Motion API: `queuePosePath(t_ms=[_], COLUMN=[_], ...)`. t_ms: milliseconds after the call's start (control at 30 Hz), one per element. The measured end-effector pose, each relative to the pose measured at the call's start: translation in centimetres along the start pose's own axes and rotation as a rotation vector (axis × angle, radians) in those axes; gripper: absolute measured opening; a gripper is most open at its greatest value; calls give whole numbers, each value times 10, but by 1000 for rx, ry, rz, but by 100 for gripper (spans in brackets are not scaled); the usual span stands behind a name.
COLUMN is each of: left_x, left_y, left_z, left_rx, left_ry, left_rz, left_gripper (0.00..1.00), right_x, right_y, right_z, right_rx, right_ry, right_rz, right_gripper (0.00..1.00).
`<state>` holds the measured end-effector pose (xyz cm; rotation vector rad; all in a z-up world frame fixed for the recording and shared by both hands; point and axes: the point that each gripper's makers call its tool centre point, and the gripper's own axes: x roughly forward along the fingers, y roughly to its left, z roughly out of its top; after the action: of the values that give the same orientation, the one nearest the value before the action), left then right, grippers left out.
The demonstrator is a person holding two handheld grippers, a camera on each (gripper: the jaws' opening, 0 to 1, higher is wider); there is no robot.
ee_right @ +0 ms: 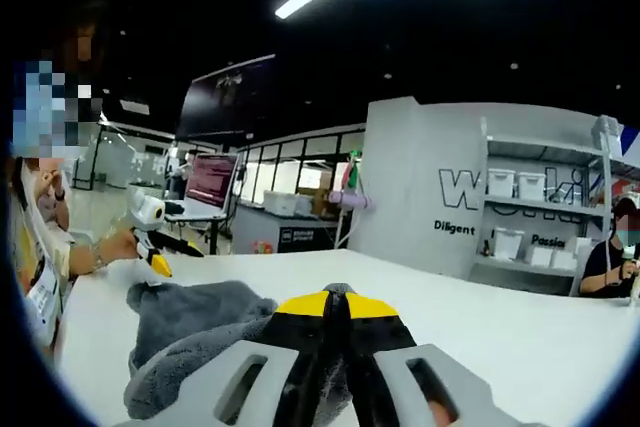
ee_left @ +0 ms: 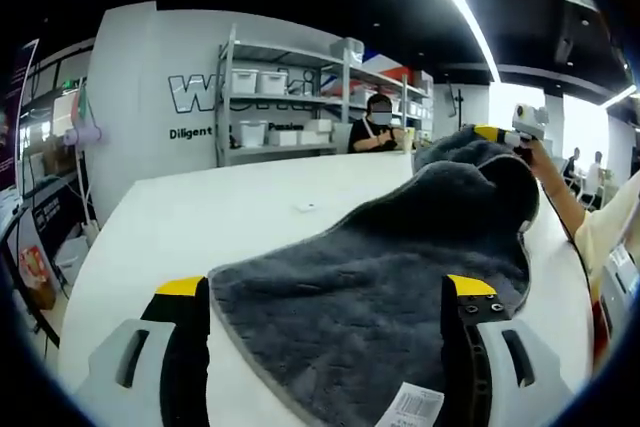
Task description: Fold the towel on the table until its edges align and the towel forms a compact rectangular stack.
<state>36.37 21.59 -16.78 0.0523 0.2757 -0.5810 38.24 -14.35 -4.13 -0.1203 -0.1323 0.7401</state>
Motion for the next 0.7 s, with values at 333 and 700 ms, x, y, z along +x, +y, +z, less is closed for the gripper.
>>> queuePosePath(t_ms=[333,700], left_x=[2,4], left_y=[-1,-2], left_z=[-2,-6], left_rx=[2,8], left_ry=[11,28], left_rz=[-3,1], left_gripper=[94,94], right_x=[-28,-78], right_y=[-44,-91], right_z=[-25,-70], right_rx=[31,103], right_ry=[22,113], right_rz=[-140,-317], right_gripper=[0,0])
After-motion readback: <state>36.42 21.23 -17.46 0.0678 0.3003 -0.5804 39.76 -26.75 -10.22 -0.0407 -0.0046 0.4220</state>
